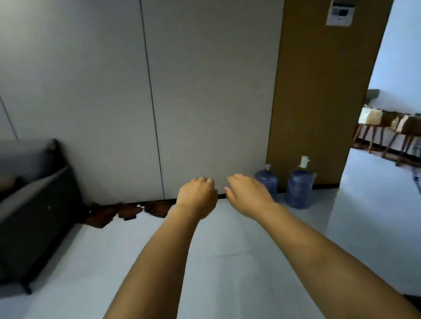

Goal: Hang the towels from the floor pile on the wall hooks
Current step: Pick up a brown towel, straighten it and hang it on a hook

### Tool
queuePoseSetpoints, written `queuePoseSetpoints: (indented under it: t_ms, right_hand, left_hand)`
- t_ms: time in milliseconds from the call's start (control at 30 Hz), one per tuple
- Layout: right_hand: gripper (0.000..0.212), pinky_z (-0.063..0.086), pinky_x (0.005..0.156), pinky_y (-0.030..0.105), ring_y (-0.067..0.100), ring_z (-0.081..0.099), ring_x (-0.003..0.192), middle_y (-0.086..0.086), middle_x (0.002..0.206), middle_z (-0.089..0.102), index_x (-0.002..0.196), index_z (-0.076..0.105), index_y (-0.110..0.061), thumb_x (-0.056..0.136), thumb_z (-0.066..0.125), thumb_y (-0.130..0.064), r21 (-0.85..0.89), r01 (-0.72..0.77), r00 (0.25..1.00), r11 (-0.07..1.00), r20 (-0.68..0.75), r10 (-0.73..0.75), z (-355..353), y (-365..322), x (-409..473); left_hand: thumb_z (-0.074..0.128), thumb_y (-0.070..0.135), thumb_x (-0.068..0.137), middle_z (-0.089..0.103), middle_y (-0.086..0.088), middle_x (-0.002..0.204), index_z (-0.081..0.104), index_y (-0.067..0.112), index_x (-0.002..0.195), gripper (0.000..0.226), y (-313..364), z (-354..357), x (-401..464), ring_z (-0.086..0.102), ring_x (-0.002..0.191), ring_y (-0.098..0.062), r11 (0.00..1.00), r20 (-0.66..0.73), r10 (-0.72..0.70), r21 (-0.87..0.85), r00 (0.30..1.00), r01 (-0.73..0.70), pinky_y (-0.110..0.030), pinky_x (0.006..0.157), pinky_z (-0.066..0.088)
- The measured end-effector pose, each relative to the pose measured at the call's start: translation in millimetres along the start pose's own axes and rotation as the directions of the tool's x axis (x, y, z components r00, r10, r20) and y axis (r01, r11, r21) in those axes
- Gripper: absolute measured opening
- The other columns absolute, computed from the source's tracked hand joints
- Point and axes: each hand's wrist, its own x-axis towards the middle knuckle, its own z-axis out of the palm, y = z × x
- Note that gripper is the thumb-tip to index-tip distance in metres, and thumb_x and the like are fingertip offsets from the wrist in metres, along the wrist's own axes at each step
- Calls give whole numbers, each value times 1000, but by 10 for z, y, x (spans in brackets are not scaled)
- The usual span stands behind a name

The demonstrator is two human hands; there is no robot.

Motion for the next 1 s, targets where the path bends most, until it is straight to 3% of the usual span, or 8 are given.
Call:
queuePoseSetpoints:
  t_ms: [233, 400, 700, 1000]
  right_hand:
    - [32, 41, 81, 36, 29, 52, 106, 10, 120, 52, 118, 49, -7, 101, 33, -28, 124, 123, 988, 985, 76, -133, 621, -346, 1233]
    - [29, 36, 71, 32, 28, 53, 101, 10, 114, 53, 110, 50, -6, 100, 33, -27, 156, 194, 975, 968, 76, -208, 888, -383, 2178]
    - [30, 38, 79, 33, 30, 52, 108, 10, 118, 53, 115, 51, -6, 100, 33, -26, 118, 282, 949, 952, 113, -295, 1479, -584, 3279]
    - [30, 40, 82, 33, 30, 52, 108, 10, 119, 53, 115, 51, -6, 100, 33, -25, 80, 252, 956, 964, 135, -261, 2272, -920, 4706]
  left_hand:
    - [38, 27, 99, 56, -10, 114, 52, 5, 106, 27, -990, 361, 609, 51, 106, -27, 974, 14, -218, 63, 976, 217, -32, 77, 39]
    - [45, 29, 95, 57, -9, 112, 54, 7, 107, 27, -1547, 640, 1227, 52, 104, -27, 944, 48, -325, 82, 945, 321, -34, 79, 43]
    - [45, 37, 96, 56, -8, 107, 54, 9, 104, 31, -2384, 1061, 2075, 52, 100, -26, 917, 23, -389, 103, 921, 385, -33, 74, 42]
    - [40, 30, 98, 55, -10, 113, 51, 7, 110, 28, -3553, 1592, 3168, 51, 106, -27, 944, 55, -307, 147, 950, 296, -32, 79, 39]
